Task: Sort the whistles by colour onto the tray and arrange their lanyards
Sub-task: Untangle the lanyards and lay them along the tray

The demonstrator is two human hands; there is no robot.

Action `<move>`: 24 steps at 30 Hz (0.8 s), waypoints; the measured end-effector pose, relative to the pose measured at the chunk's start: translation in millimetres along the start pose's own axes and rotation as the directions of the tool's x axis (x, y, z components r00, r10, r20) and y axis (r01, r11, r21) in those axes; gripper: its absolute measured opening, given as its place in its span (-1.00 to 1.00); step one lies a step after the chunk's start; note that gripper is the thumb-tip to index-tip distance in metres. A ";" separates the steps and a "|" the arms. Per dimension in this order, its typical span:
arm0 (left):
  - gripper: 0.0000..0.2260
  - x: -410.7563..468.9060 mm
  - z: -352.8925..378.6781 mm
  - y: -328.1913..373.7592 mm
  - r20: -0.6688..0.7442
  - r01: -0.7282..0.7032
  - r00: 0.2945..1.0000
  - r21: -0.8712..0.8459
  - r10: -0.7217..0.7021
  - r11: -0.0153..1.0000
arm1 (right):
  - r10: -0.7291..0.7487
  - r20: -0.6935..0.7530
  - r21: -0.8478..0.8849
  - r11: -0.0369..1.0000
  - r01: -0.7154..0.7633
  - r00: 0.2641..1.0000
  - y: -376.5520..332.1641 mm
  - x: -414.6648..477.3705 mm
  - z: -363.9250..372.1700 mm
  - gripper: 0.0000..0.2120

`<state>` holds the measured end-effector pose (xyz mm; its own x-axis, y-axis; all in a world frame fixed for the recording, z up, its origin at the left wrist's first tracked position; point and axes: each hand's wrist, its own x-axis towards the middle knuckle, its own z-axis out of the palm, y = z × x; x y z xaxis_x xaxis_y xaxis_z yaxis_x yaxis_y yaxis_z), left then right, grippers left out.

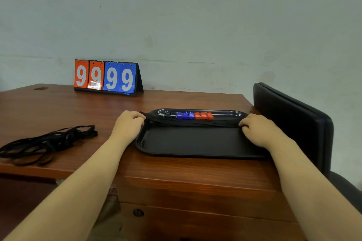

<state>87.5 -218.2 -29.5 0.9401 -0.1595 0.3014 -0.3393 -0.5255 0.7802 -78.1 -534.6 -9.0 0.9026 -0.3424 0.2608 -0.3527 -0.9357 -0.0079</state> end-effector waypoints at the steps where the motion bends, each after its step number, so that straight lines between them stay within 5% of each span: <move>1: -0.78 -0.2 0.2 0.5 0.002 -0.002 1.000 -0.004 0.002 1.000 | 0.003 0.010 -0.006 1.000 -0.003 1.000 0.1 0.9 1.0 -0.66; 9: -0.80 -1.7 -0.8 1.5 -0.023 -0.019 1.000 0.050 0.020 0.999 | -0.003 -0.119 0.040 0.999 0.008 0.993 -5.8 -2.4 -3.4 -0.73; 16: -0.84 -24.7 -8.5 12.0 -0.212 -0.011 0.975 0.253 0.067 0.967 | -0.261 -0.164 -0.063 0.965 0.254 0.951 -63.4 -6.2 -22.0 -0.83; 19: -0.71 -40.5 -20.5 12.6 -0.278 0.085 0.956 0.570 0.094 0.817 | -0.360 -0.191 -0.026 0.932 0.362 0.913 -107.0 -7.3 -25.5 -0.83; 21: -0.43 -46.3 -34.5 6.5 -0.256 0.187 0.967 0.742 0.014 0.643 | -0.431 -0.214 -0.007 0.898 0.440 0.877 -138.0 -8.8 -23.0 -0.81; 24: -0.14 -48.2 -62.3 -10.1 -0.311 0.318 0.946 0.839 -0.090 0.441 | -0.503 -0.227 0.008 0.856 0.518 0.834 -178.8 -9.7 -19.3 -0.80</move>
<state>43.5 -153.1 -17.7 0.9096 0.1562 0.3850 0.1776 -0.9839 -0.0204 -28.5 -362.3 8.5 0.8741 0.2040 0.4408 0.1675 -0.9785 0.1205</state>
